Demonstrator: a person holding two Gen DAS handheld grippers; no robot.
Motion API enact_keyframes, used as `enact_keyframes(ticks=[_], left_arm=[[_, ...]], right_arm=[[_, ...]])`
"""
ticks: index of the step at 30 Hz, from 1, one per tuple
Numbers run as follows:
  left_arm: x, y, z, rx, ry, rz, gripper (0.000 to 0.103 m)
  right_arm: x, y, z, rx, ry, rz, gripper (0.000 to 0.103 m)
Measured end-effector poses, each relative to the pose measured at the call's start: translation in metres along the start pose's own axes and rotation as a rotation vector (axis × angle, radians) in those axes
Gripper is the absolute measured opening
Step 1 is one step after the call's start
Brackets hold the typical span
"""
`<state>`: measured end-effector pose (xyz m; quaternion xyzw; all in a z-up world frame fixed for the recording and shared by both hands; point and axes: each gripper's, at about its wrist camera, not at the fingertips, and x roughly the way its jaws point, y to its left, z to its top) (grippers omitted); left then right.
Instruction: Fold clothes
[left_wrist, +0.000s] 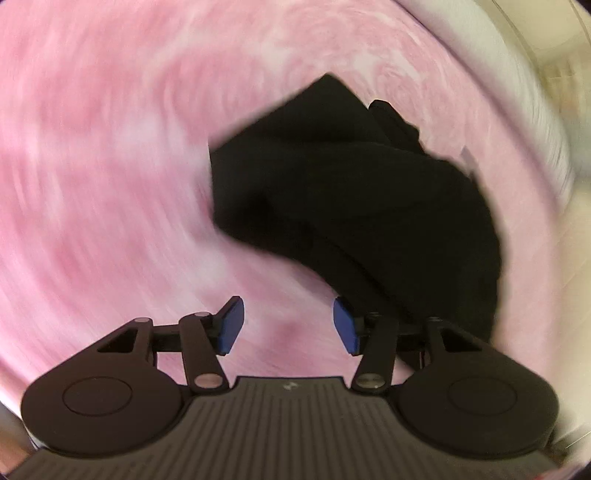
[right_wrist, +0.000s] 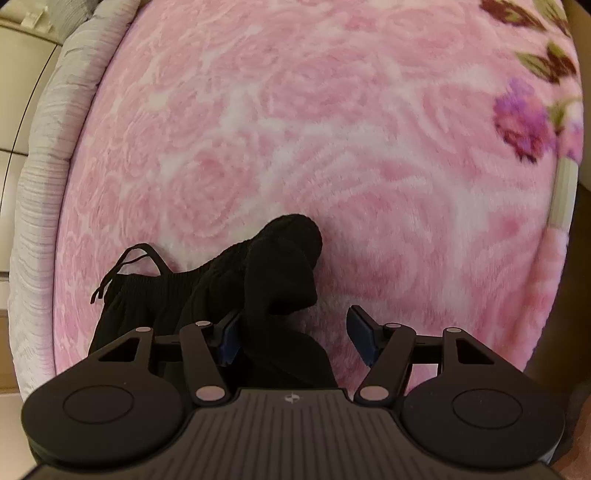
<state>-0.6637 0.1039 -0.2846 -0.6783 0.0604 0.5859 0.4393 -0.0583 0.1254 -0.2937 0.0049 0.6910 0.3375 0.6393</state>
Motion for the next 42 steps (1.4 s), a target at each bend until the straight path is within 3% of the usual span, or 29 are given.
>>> enact_keyframes(ticks=[4,7,9,12,14,16,20,26,29,32,35,37,41,42], left_arm=[[0.02,0.018,-0.014,-0.324,-0.064,-0.17,0.043],[0.037,0.023,-0.019,-0.418,-0.099,-0.174,0.034],[0.046,0.028,-0.021,-0.475,-0.11,-0.18,0.022],[0.053,0.026,-0.014,-0.502,-0.121,-0.206,0.004],[0.05,0.016,-0.001,-0.444,-0.13,-0.2,0.002],[0.045,0.002,0.016,-0.356,-0.141,-0.188,0.001],[0.003,-0.069,0.071,-0.028,-0.209,-0.181,0.001],[-0.108,-0.217,0.155,0.406,-0.426,-0.196,0.0],[-0.179,-0.263,0.156,0.547,-0.51,-0.209,0.0],[-0.203,-0.237,0.127,0.529,-0.491,-0.184,0.0],[-0.219,-0.2,0.093,0.484,-0.453,-0.153,0.001],[-0.196,-0.157,0.063,0.417,-0.342,-0.058,0.005],[-0.117,-0.05,0.004,0.188,-0.075,0.135,0.008],[-0.102,-0.027,-0.01,0.147,-0.029,0.165,0.008]], right_arm=[[0.002,0.0,0.004,-0.007,0.005,0.009,0.064],[0.005,0.0,0.007,-0.042,0.017,0.019,0.063],[0.007,-0.001,0.008,-0.056,0.022,0.024,0.059],[0.011,-0.002,0.01,-0.059,0.037,0.065,0.043],[0.013,0.001,0.011,-0.064,0.046,0.095,0.017],[0.012,0.008,0.012,-0.078,0.046,0.1,0.009],[-0.007,0.031,0.019,-0.029,0.041,0.222,0.007],[-0.07,0.124,0.024,-0.102,0.003,0.589,0.006],[-0.115,0.161,0.027,-0.146,-0.071,0.762,0.006],[-0.156,0.174,0.03,-0.186,-0.164,0.856,0.006],[-0.172,0.159,0.027,-0.252,-0.206,0.775,0.007],[-0.161,0.137,0.024,-0.235,-0.157,0.674,0.007],[-0.101,0.074,0.011,-0.199,-0.033,0.233,0.026],[-0.084,0.056,0.008,-0.176,-0.008,0.104,0.026]])
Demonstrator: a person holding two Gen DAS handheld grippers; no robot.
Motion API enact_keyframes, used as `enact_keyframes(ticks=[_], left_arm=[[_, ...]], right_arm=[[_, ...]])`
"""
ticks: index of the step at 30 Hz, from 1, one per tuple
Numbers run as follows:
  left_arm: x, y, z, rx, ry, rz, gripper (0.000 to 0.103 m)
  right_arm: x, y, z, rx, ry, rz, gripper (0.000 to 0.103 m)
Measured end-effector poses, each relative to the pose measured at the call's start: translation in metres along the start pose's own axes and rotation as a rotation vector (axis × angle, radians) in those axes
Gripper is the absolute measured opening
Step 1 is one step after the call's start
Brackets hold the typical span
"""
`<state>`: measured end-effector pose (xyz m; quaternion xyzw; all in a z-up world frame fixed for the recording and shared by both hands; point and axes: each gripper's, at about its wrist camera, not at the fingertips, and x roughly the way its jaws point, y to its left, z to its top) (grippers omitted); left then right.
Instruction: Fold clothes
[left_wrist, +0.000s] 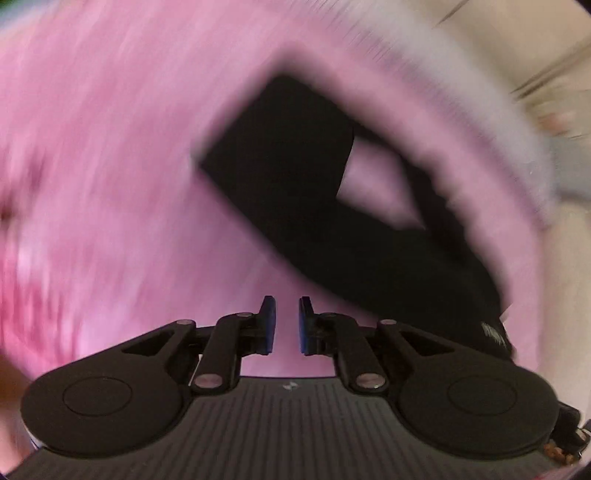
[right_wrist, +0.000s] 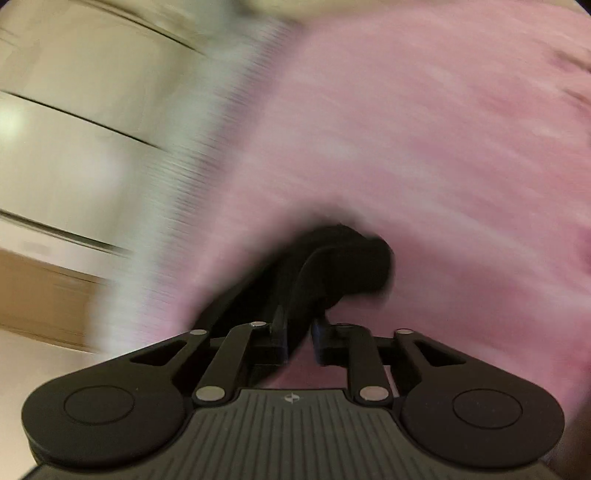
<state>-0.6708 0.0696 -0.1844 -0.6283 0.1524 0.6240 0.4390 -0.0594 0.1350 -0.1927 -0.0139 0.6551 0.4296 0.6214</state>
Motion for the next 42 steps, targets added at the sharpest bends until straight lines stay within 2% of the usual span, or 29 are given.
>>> enact_keyframes(ticks=[1,2,4,6,8,10,11,13,15,21,22,23,24,25,28,31,33,35,36,37,38,39,40,42], left_arm=[[0.015,0.015,-0.015,-0.032,0.034,0.012,0.008],[0.023,0.026,-0.024,-0.06,0.032,0.007,0.008],[0.03,0.046,-0.032,-0.125,-0.021,-0.01,0.008],[0.029,0.068,-0.024,-0.212,-0.091,-0.032,0.014],[0.032,0.09,-0.005,-0.301,-0.152,-0.064,0.019],[0.036,0.108,0.016,-0.39,-0.212,-0.105,0.028],[0.04,0.114,0.024,-0.426,-0.238,-0.128,0.031],[0.049,0.123,0.04,-0.49,-0.273,-0.162,0.035],[0.067,0.135,0.053,-0.57,-0.279,-0.178,0.036],[0.111,0.151,0.075,-0.76,-0.317,-0.292,0.032],[0.115,0.152,0.078,-0.779,-0.326,-0.311,0.027],[0.119,0.154,0.08,-0.798,-0.334,-0.33,0.009],[0.117,0.152,0.085,-0.781,-0.355,-0.332,0.002],[0.11,0.149,0.091,-0.733,-0.388,-0.319,0.002],[0.058,0.126,0.115,-0.462,-0.529,-0.322,0.001],[-0.026,0.079,0.125,-0.057,-0.724,-0.32,0.001],[-0.077,0.044,0.117,0.234,-0.812,-0.237,0.001],[-0.093,0.021,0.112,0.419,-0.76,-0.108,0.005],[-0.089,0.018,0.111,0.445,-0.7,-0.057,0.006],[-0.078,0.021,0.112,0.428,-0.626,-0.019,0.007],[-0.061,0.032,0.111,0.374,-0.539,-0.006,0.008],[-0.039,0.052,0.107,0.272,-0.446,-0.016,0.012],[-0.017,0.074,0.102,0.157,-0.355,-0.027,0.013],[0.012,0.118,0.078,-0.098,-0.24,-0.072,0.013]], right_arm=[[0.012,-0.018,-0.005,0.038,0.026,-0.067,0.026],[0.023,-0.036,-0.01,0.078,0.05,-0.124,0.026],[0.035,-0.058,-0.017,0.132,0.073,-0.174,0.026],[0.042,-0.063,-0.021,0.129,0.077,-0.17,0.029],[0.051,-0.055,-0.023,0.098,0.074,-0.131,0.04],[0.061,-0.043,-0.025,0.08,0.072,-0.088,0.043],[0.067,-0.039,-0.025,0.086,0.073,-0.064,0.049],[0.081,-0.032,-0.026,0.105,0.07,-0.028,0.057],[0.089,-0.032,-0.03,0.109,0.05,-0.042,0.057],[0.107,-0.038,-0.028,0.155,-0.062,-0.054,0.057],[0.11,-0.04,-0.026,0.173,-0.076,-0.048,0.055],[0.113,-0.041,-0.026,0.189,-0.084,-0.035,0.049],[0.117,-0.041,-0.025,0.199,-0.083,-0.01,0.038],[0.119,-0.039,-0.025,0.192,-0.079,-0.012,0.007],[0.118,-0.026,-0.025,0.138,-0.09,-0.033,0.007],[0.106,-0.015,-0.028,0.105,-0.079,0.007,0.006],[0.098,-0.011,-0.031,0.089,-0.053,0.019,0.006],[0.092,-0.008,-0.033,0.071,-0.035,0.008,0.006],[0.089,-0.007,-0.035,0.062,-0.026,0.002,0.006],[0.084,-0.008,-0.035,0.064,-0.029,-0.002,0.006],[0.08,-0.01,-0.035,0.067,-0.035,-0.006,0.005],[0.075,-0.012,-0.035,0.067,-0.044,-0.011,0.005],[0.073,-0.013,-0.032,0.063,-0.053,-0.023,0.005],[0.074,-0.015,-0.025,0.065,-0.05,-0.05,0.005]])
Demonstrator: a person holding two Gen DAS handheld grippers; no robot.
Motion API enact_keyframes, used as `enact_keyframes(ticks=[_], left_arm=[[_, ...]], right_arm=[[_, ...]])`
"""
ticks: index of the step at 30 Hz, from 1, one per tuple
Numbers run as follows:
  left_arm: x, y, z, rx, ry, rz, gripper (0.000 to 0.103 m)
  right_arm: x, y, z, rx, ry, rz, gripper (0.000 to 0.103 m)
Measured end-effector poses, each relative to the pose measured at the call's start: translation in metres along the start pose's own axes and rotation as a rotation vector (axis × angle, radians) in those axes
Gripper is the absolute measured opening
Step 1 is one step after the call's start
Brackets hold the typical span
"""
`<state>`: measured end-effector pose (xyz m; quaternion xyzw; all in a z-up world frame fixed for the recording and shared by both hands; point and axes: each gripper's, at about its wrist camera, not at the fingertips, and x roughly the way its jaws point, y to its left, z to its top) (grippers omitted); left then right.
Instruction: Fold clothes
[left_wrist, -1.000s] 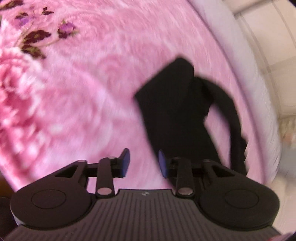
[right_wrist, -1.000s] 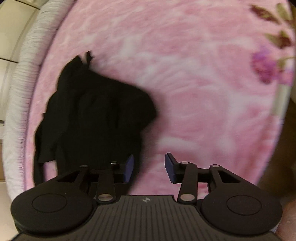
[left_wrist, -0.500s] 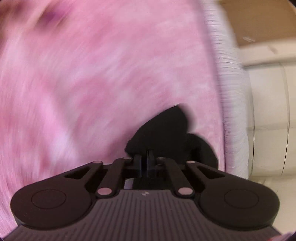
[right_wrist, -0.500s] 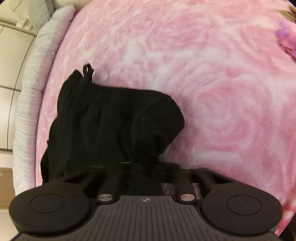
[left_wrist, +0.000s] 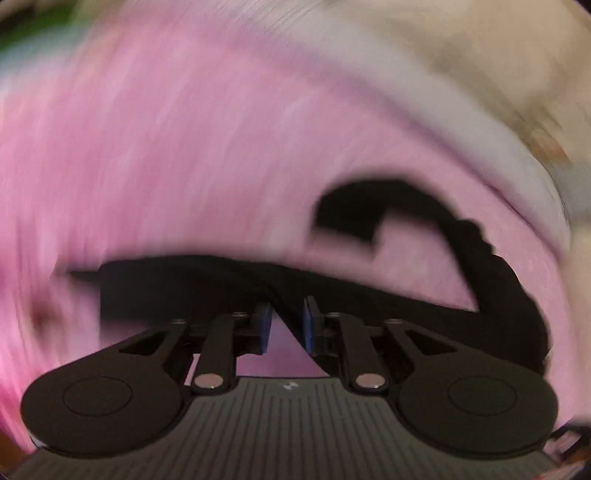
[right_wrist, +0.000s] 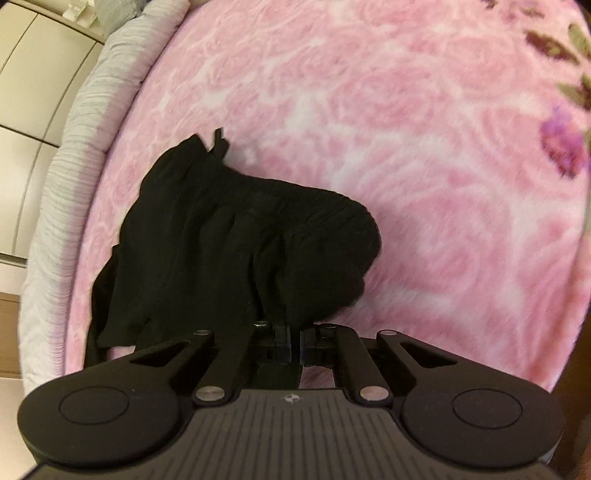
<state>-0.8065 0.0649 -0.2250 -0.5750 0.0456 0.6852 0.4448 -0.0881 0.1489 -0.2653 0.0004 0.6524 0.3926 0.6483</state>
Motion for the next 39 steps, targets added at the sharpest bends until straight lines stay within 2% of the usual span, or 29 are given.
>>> enact_keyframes(ticks=[1,3,4,5,8,11,14,15,16,17,18,19,23,25,27,29,31,32,33,34,36,37,39], left_arm=[[0.008,0.024,-0.014,-0.134,0.044,-0.007,0.013],[0.007,0.06,-0.04,-0.362,0.041,-0.041,0.016],[0.003,0.073,-0.049,-0.449,0.009,-0.057,0.019],[-0.003,0.083,-0.054,-0.517,-0.036,-0.069,0.026],[-0.009,0.102,-0.049,-0.664,-0.173,-0.12,0.037],[-0.003,0.111,-0.031,-0.746,-0.289,-0.153,0.042],[0.011,0.115,-0.007,-0.767,-0.336,-0.133,0.041],[0.017,0.115,-0.002,-0.768,-0.333,-0.132,0.036],[0.021,0.117,0.001,-0.765,-0.325,-0.139,0.03],[0.026,0.118,0.005,-0.763,-0.317,-0.146,0.007],[0.028,0.117,0.011,-0.742,-0.309,-0.157,0.005],[0.027,0.111,0.019,-0.699,-0.305,-0.178,0.004],[-0.014,0.077,0.057,-0.476,-0.402,-0.393,0.003],[-0.043,0.064,0.07,-0.362,-0.459,-0.45,0.003],[-0.063,0.066,0.071,-0.285,-0.488,-0.419,0.003],[-0.065,0.082,0.061,-0.281,-0.464,-0.325,0.004],[-0.049,0.107,0.044,-0.287,-0.393,-0.15,0.008],[-0.039,0.121,0.034,-0.318,-0.355,-0.066,0.01],[-0.029,0.136,0.023,-0.378,-0.322,-0.012,0.01],[-0.021,0.148,0.013,-0.44,-0.303,0.011,0.011],[-0.01,0.169,-0.01,-0.557,-0.282,0.039,0.02],[-0.007,0.174,-0.018,-0.596,-0.289,0.032,0.022],[-0.005,0.172,-0.024,-0.617,-0.321,-0.003,0.036]], right_arm=[[0.002,-0.001,0.003,-0.001,0.006,-0.011,0.005],[0.008,-0.003,0.007,-0.018,0.034,-0.018,0.006],[0.01,-0.003,0.007,-0.023,0.038,-0.025,0.011],[0.01,-0.004,0.006,-0.026,0.041,-0.034,0.022],[0.012,-0.009,0.001,-0.003,0.044,-0.037,0.028],[0.016,-0.015,-0.006,0.039,0.055,-0.039,0.038],[0.019,-0.016,-0.008,0.057,0.059,-0.038,0.038],[0.019,-0.016,-0.008,0.066,0.055,-0.031,0.038],[0.02,-0.016,-0.009,0.075,0.052,-0.023,0.038],[0.021,-0.016,-0.008,0.076,0.052,-0.015,0.035],[0.023,-0.015,-0.008,0.076,0.054,-0.006,0.026],[0.024,-0.014,-0.008,0.076,0.055,0.002,0.006],[0.015,0.0,-0.003,0.018,0.024,0.066,0.005],[0.004,0.007,0.0,-0.002,0.002,0.128,0.005],[-0.009,0.008,0.002,-0.002,-0.009,0.16,0.005],[-0.017,0.002,0.003,0.006,-0.001,0.158,0.005],[-0.017,-0.008,0.0,0.005,0.019,0.134,0.005],[-0.016,-0.013,-0.003,0.004,0.032,0.117,0.005],[-0.011,-0.018,-0.004,0.009,0.045,0.083,0.007],[-0.006,-0.022,-0.005,0.014,0.058,0.054,0.017],[0.002,-0.031,-0.007,0.02,0.075,0.002,0.033],[0.005,-0.034,-0.009,0.019,0.078,-0.022,0.043],[0.008,-0.041,-0.013,0.019,0.072,-0.039,0.045]])
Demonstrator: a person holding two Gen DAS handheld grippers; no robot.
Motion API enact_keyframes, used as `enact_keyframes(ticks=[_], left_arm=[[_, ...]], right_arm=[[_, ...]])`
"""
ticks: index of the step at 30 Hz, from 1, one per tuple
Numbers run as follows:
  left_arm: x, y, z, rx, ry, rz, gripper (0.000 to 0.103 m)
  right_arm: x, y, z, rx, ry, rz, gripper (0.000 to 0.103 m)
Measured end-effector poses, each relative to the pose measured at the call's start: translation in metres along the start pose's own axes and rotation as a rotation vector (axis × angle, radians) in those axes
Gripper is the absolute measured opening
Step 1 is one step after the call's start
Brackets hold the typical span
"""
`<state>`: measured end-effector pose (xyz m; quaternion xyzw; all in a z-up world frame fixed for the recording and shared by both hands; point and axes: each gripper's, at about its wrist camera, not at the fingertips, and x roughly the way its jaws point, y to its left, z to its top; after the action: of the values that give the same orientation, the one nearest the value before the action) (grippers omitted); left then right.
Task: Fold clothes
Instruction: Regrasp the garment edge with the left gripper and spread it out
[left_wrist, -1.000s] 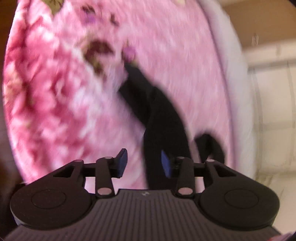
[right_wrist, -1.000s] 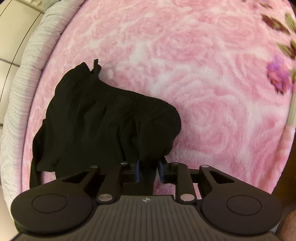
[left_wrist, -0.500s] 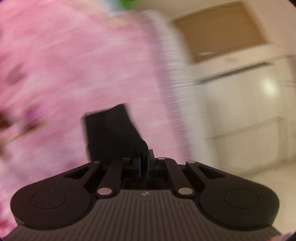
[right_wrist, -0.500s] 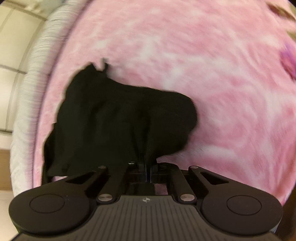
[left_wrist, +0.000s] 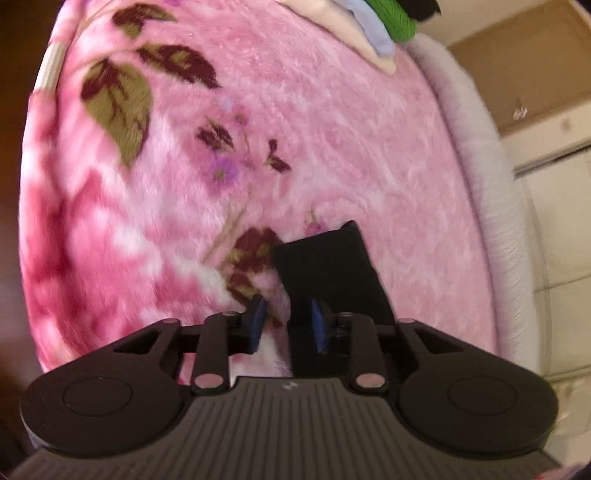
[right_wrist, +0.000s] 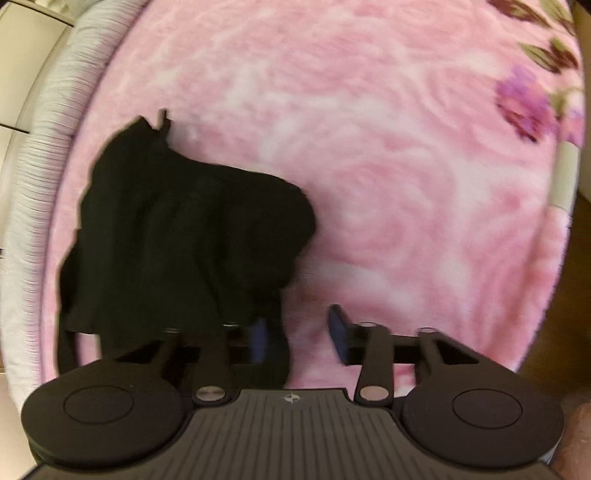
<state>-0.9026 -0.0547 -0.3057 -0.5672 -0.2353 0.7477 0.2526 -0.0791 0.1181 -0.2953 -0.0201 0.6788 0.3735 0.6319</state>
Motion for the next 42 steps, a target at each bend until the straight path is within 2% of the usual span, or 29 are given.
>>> enact_keyframes(ticks=[2,4,5,6,7,9,10,14,18,22,24,25,26,27,28,29,31,33,36,38,42], left_arm=[[0.007,-0.005,0.001,-0.002,-0.006,-0.019,0.04],[0.013,-0.015,0.006,0.014,0.008,-0.021,0.037],[0.02,-0.02,0.006,0.038,0.021,-0.019,0.031],[0.025,-0.026,0.005,0.072,0.037,-0.012,0.014],[0.031,-0.032,0.004,0.113,0.055,-0.002,0.005],[0.04,-0.043,0.004,0.202,0.086,0.021,0.005],[0.039,-0.048,0.004,0.237,0.085,0.029,0.005],[0.022,-0.058,0.012,0.331,0.072,0.049,0.005],[0.001,-0.055,0.014,0.391,0.09,0.08,0.005],[-0.008,-0.037,0.008,0.399,0.093,0.151,0.005],[-0.002,-0.029,0.003,0.42,0.111,0.207,0.007],[0.0,-0.029,0.001,0.427,0.115,0.223,0.007],[-0.001,-0.032,0.002,0.429,0.114,0.229,0.007],[-0.001,-0.036,0.002,0.431,0.112,0.234,0.009],[-0.004,-0.039,0.003,0.435,0.111,0.247,0.009],[-0.008,-0.043,0.006,0.439,0.111,0.266,0.011],[-0.022,-0.049,0.015,0.441,0.101,0.29,0.013],[-0.036,-0.057,0.022,0.432,0.078,0.304,0.022],[-0.049,-0.071,0.03,0.416,0.062,0.293,0.024],[-0.045,-0.087,0.027,0.451,0.098,0.234,0.024],[0.007,-0.134,-0.005,0.608,0.284,0.065,0.026]], right_arm=[[0.001,-0.003,-0.002,0.015,-0.018,0.023,0.049],[0.004,-0.005,-0.003,0.03,-0.035,0.044,0.05],[0.008,-0.005,-0.003,0.034,-0.046,0.047,0.05],[0.011,-0.005,-0.002,0.037,-0.057,0.049,0.05],[0.015,-0.004,-0.002,0.036,-0.068,0.053,0.049],[0.018,0.001,-0.001,0.018,-0.072,0.04,0.009],[0.02,0.004,0.0,0.003,-0.066,0.039,0.002],[-0.004,0.021,-0.002,-0.09,-0.1,-0.002,0.0],[-0.032,0.013,-0.003,-0.075,-0.076,0.022,0.0],[-0.039,-0.002,-0.005,-0.041,-0.074,-0.04,0.0],[-0.028,-0.016,-0.007,-0.007,-0.036,-0.076,0.0],[-0.022,-0.02,-0.007,-0.001,-0.006,-0.098,0.001],[-0.015,-0.024,-0.008,0.004,0.023,-0.119,0.011],[-0.015,-0.023,-0.009,-0.003,0.021,-0.149,0.023],[-0.016,-0.02,-0.01,-0.012,0.013,-0.18,0.046],[-0.019,-0.015,-0.01,-0.036,-0.004,-0.216,0.054],[-0.026,-0.002,-0.009,-0.069,-0.037,-0.29,0.053],[-0.034,0.013,-0.006,-0.074,-0.082,-0.348,0.054],[-0.049,0.04,-0.007,-0.081,-0.189,-0.351,0.056],[-0.054,0.061,-0.013,-0.101,-0.214,-0.28,0.06],[-0.029,0.102,-0.034,-0.177,-0.148,-0.119,0.06]])
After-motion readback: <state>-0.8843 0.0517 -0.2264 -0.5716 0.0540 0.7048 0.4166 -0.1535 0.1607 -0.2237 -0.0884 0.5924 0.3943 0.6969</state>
